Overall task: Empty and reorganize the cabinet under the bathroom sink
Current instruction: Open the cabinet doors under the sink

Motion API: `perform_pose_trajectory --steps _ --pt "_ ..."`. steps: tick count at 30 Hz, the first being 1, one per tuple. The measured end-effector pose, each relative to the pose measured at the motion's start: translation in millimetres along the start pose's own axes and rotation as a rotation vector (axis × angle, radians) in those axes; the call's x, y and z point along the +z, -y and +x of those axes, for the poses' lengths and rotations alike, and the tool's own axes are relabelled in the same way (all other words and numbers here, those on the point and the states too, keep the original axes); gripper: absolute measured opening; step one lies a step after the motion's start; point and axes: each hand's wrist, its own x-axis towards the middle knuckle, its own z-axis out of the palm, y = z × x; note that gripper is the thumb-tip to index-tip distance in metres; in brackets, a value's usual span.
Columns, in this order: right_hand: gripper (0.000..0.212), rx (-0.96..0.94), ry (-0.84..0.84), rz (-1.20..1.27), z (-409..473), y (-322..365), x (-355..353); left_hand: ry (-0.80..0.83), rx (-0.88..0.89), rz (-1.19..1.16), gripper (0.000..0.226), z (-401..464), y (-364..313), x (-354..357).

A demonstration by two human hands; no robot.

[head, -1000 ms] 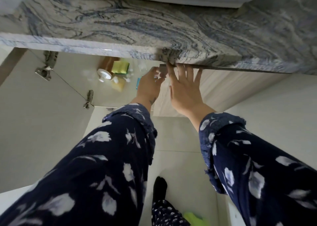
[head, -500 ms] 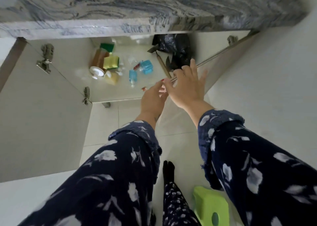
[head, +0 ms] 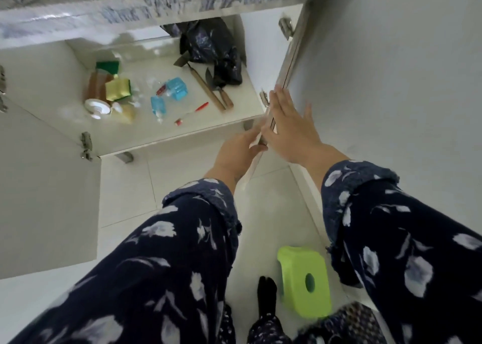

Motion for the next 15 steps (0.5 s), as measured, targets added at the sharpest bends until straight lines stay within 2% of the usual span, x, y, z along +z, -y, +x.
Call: perform_pose_trajectory --steps 3,5,7,10,15 --pt "0.066 0.009 -0.023 -0.033 -16 -26 3 0.058 0.064 0.053 0.077 7 -17 21" --pt "0.062 0.017 -0.029 -0.111 -23 -43 2 0.100 0.096 0.225 0.086 16 -23 35" --pt "0.060 0.027 -0.022 -0.188 -29 -60 -1 0.140 0.129 0.362 0.089 26 -33 49" --pt "0.061 0.072 -0.004 -0.238 -37 -88 -5 0.187 0.162 0.436 0.088 37 -56 72" --pt "0.062 0.134 0.015 -0.087 -47 -129 -8 0.171 0.118 0.457 0.091 52 -95 116"
